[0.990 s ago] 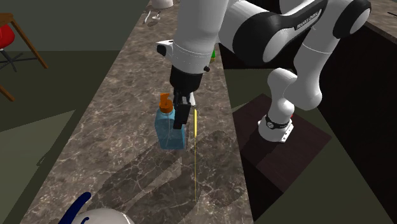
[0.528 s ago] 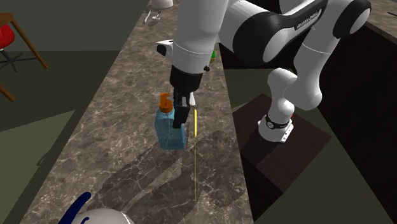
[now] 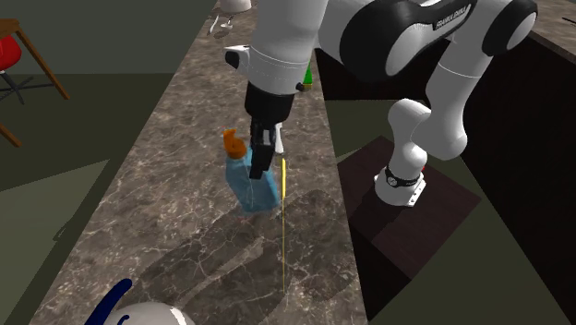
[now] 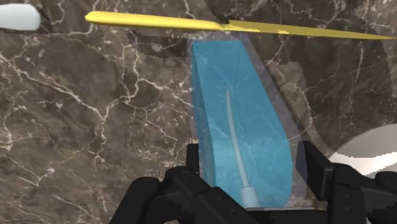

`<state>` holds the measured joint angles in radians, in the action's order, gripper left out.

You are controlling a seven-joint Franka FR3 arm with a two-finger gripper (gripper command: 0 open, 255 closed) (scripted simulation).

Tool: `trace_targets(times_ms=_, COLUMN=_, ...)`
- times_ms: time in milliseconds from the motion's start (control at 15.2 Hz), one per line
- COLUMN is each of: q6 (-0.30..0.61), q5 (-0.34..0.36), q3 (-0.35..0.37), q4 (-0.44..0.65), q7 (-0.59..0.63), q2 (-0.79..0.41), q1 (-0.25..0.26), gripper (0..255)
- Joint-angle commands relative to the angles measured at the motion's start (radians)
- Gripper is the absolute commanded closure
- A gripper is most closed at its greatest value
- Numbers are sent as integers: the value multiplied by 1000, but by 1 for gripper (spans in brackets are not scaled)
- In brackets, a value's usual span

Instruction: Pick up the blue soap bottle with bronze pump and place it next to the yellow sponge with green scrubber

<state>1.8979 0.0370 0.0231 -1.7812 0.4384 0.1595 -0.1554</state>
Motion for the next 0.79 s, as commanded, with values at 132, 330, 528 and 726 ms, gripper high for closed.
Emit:
trace_targets(times_ms=132, q6=-56, q5=0, q3=1, q4=70, q7=0, q2=-14, q1=1, gripper=255)
trace_targets(times_ms=330, q6=-99, q5=0, q3=2, q4=125, q7=-1, q2=-26, q1=1, gripper=255)
trace_targets(times_ms=528, q6=-142, q5=0, q3=2, q4=183, q7=-3, q2=-41, q1=1, gripper=255)
trace_targets(times_ms=726, q6=-187, q5=0, q3=2, q4=245, q7=-4, q2=-58, q1=1, gripper=255)
